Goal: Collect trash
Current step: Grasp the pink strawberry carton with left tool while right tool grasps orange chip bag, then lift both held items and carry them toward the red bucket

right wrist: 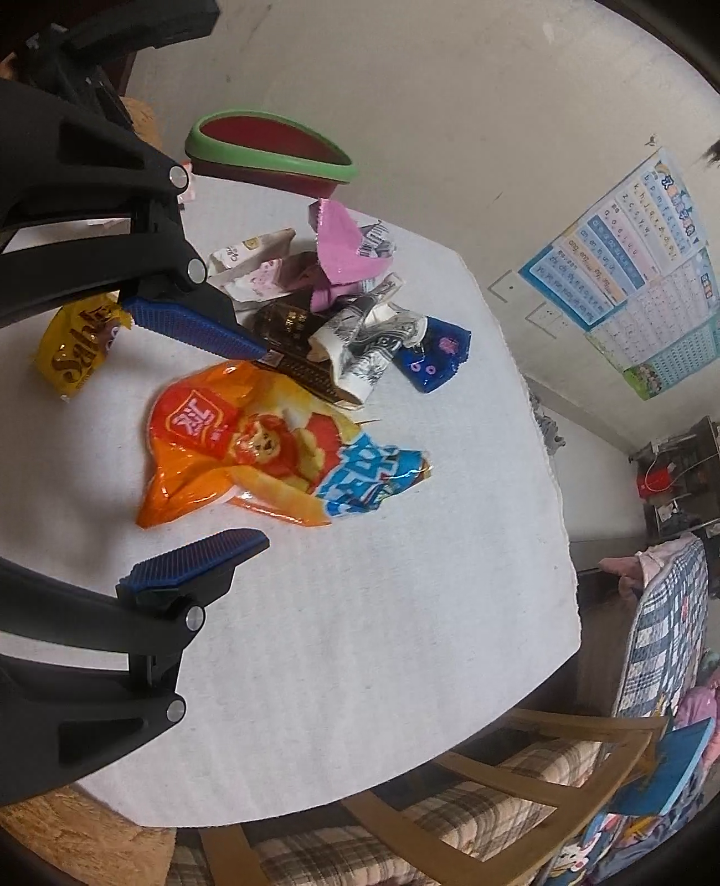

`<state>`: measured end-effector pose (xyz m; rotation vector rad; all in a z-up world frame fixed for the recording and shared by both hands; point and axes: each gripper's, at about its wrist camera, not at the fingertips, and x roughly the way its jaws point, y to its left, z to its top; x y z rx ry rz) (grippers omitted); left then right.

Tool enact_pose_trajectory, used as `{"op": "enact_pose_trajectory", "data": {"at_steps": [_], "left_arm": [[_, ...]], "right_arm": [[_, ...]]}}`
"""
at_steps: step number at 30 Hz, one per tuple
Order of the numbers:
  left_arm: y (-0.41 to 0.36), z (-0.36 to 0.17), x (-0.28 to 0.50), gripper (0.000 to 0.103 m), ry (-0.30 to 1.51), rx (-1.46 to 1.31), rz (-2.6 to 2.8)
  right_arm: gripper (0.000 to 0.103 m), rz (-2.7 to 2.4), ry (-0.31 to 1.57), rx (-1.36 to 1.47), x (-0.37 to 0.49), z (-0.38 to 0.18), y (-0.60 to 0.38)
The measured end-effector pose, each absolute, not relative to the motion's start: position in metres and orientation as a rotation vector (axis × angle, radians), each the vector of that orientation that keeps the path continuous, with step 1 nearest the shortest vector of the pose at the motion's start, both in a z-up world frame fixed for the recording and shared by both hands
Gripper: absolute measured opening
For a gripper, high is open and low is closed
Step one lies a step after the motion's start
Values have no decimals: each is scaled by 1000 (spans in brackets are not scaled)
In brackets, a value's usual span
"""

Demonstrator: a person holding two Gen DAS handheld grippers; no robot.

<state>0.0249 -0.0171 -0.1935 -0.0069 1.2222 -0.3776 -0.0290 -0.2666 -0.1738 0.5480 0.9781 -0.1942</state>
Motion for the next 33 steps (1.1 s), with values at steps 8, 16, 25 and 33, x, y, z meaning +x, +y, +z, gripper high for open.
{"op": "enact_pose_trajectory", "data": {"at_steps": [8,16,25,33], "left_arm": [[-12,-202,23,59,1209,56,-350],[-10,-200,24,59,1196,57,-328],[-8,-199,24,59,1196,54,-321],[-3,-181,25,52,1133,60,-286]], "right_arm": [[65,-233,1006,526,-14,-186,-270],[66,-218,1040,592,8,-205,-274],[50,-190,1031,617,3,-205,-282],[48,-156,971,584,-23,-177,-272]]}}
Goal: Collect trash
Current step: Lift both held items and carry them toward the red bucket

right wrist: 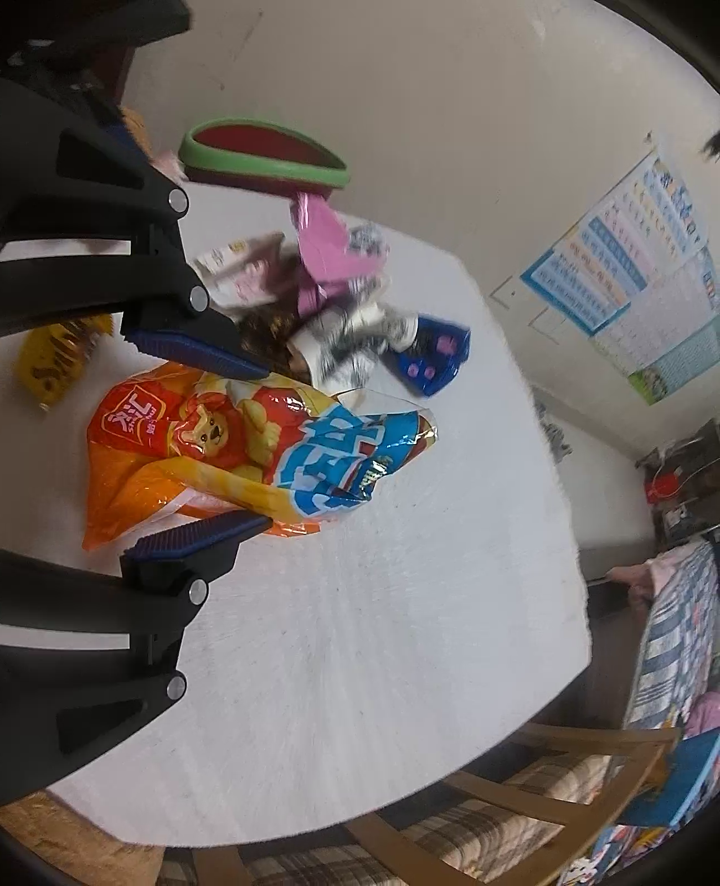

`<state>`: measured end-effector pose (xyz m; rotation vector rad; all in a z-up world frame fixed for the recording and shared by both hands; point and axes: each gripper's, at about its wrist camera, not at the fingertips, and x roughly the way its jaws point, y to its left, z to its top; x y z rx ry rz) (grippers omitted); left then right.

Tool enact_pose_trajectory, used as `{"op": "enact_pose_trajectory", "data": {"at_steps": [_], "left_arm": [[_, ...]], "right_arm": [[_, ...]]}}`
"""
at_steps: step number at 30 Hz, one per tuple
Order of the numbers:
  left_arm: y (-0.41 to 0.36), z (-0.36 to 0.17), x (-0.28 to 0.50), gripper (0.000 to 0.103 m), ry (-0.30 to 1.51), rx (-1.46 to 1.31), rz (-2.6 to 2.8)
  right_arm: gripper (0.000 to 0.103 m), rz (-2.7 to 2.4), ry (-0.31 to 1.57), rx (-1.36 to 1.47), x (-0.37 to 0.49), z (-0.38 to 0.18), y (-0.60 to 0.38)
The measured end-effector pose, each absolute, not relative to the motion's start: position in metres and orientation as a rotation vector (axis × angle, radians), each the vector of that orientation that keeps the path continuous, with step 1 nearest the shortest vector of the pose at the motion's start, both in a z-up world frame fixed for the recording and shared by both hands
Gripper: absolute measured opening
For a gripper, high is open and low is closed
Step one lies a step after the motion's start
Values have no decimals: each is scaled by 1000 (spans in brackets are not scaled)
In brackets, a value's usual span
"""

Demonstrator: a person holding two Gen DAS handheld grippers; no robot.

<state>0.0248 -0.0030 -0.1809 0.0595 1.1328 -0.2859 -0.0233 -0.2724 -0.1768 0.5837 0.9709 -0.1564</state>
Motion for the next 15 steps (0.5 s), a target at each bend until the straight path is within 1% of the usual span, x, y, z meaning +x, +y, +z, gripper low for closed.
{"op": "enact_pose_trajectory", "data": {"at_steps": [2,5,9,12,14,15], "left_arm": [[0,-169,26,51,1092,55,-275],[4,-153,29,46,1040,45,-267],[9,-143,34,46,1019,29,-263],[11,-149,37,47,1047,10,-263],[8,-160,38,54,1082,0,-273],[7,-165,39,54,1098,-2,-274]], "right_arm": [[48,-150,945,585,-31,-165,-270],[48,-136,897,578,-38,-144,-265],[48,-103,845,531,-40,-118,-252],[48,-84,831,500,-38,-108,-242],[47,-75,834,488,-36,-107,-236],[47,-72,839,487,-35,-108,-233]]}}
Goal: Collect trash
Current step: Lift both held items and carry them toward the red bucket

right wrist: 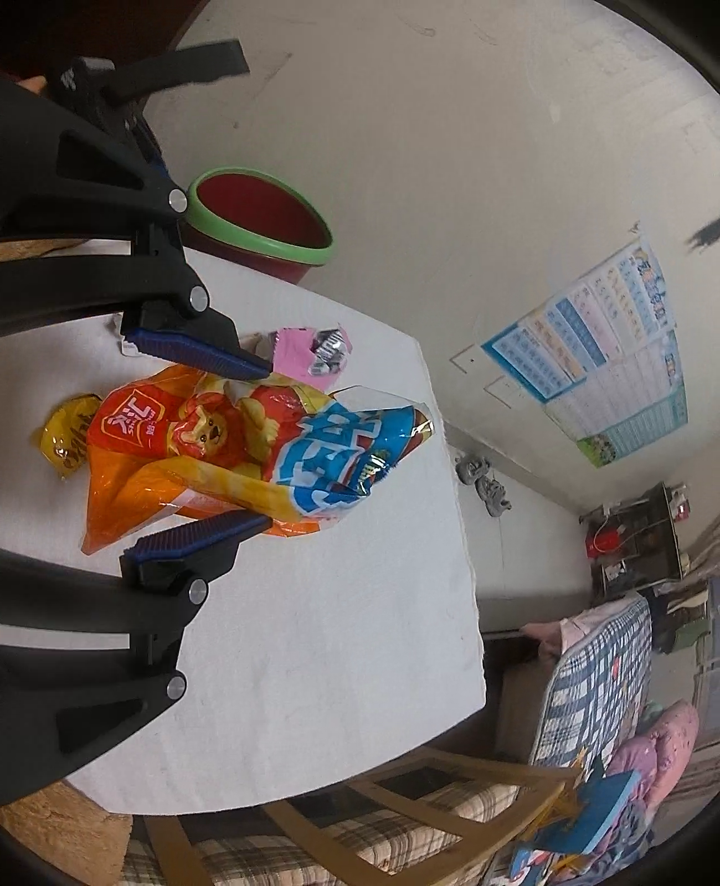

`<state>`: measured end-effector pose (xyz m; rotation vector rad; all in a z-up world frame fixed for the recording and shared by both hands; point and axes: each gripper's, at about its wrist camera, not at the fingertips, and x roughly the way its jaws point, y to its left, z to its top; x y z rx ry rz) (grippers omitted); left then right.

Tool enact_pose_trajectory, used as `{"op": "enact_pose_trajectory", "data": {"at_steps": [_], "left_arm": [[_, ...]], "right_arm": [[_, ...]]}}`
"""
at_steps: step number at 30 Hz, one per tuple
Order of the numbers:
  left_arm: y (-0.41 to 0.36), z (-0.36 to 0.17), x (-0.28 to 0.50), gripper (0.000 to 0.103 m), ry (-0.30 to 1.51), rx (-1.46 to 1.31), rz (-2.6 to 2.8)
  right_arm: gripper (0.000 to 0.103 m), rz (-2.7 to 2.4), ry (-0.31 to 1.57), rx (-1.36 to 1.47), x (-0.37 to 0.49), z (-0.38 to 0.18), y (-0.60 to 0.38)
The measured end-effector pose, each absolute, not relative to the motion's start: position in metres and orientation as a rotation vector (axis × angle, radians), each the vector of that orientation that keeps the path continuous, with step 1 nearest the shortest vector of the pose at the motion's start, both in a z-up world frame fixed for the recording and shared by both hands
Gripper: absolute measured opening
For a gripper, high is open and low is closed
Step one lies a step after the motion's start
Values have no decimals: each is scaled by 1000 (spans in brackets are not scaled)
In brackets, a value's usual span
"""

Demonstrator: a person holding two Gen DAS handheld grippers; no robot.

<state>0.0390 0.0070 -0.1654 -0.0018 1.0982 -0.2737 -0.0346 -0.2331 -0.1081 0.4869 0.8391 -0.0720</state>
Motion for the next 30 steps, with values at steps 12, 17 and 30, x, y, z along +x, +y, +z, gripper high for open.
{"op": "enact_pose_trajectory", "data": {"at_steps": [12,17,30], "left_arm": [[-20,-218,56,51,1239,-1,-306],[-12,-216,54,29,1237,-10,-314],[28,-111,43,28,895,-14,-207]], "right_arm": [[47,-23,863,454,-33,-108,-210],[47,-16,866,454,-32,-110,-208],[47,26,825,415,-28,-93,-198]]}}
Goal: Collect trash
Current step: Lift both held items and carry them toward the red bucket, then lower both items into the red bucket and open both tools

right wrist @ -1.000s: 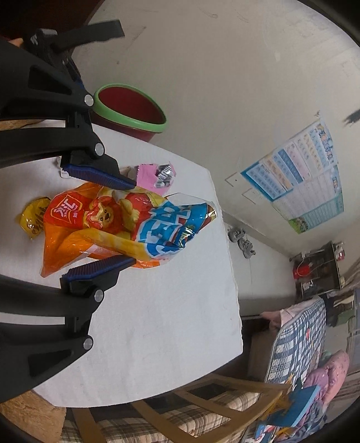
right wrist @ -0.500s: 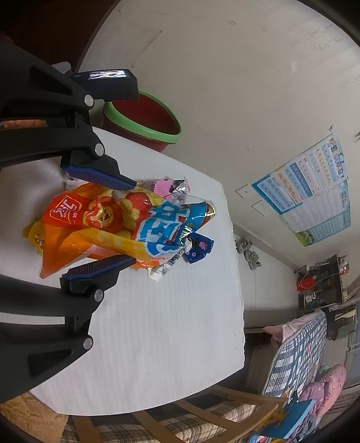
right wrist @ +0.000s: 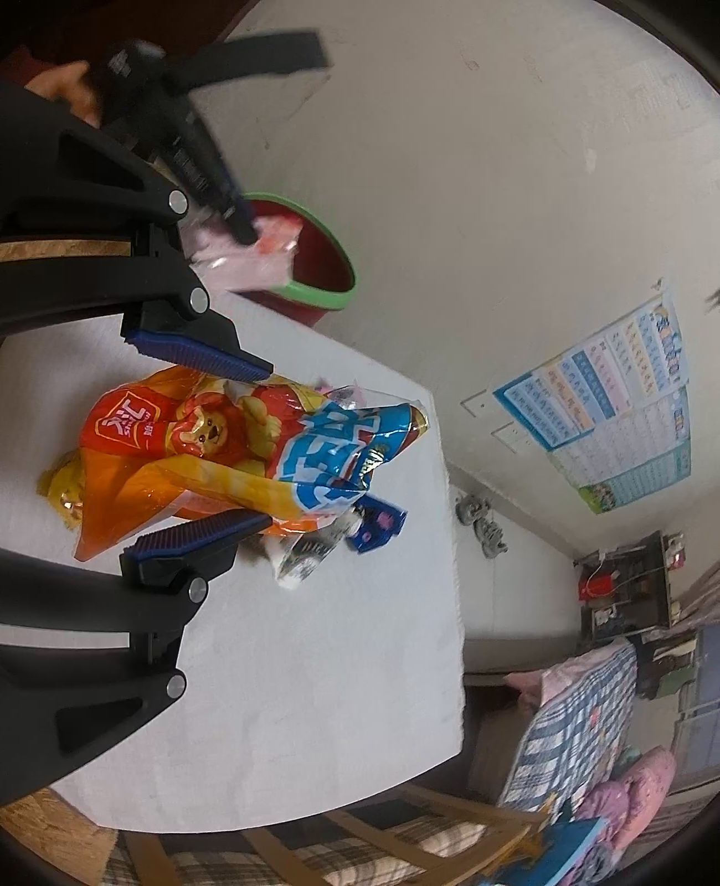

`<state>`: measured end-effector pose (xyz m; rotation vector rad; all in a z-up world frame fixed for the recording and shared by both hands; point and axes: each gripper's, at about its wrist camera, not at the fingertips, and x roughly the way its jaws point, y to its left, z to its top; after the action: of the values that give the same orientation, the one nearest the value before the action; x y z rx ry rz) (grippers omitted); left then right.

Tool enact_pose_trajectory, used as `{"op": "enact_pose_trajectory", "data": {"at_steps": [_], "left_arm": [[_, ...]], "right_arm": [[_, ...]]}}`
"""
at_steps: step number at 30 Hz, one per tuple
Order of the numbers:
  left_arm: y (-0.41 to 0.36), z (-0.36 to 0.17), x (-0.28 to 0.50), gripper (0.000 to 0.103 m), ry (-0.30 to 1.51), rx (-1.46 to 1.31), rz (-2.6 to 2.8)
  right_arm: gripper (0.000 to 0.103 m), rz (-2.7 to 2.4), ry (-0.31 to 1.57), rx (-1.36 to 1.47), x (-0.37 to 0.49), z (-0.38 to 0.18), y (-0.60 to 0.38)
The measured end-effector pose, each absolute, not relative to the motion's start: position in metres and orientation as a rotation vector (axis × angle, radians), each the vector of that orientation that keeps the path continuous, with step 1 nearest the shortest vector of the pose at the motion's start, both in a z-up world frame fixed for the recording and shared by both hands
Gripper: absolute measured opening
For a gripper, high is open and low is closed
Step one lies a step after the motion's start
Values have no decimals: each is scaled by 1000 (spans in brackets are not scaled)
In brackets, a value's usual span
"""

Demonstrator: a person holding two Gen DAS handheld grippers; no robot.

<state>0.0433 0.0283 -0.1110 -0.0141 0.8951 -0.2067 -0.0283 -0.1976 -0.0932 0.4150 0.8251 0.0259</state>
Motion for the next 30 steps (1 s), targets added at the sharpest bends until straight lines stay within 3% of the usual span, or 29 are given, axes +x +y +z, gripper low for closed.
{"op": "enact_pose_trajectory", "data": {"at_steps": [11,30], "left_arm": [[49,-62,51,28,744,2,-145],[82,-66,55,28,743,-22,-64]], "right_arm": [[47,94,790,355,-7,-72,-167],[47,177,797,299,17,-67,-123]]}}
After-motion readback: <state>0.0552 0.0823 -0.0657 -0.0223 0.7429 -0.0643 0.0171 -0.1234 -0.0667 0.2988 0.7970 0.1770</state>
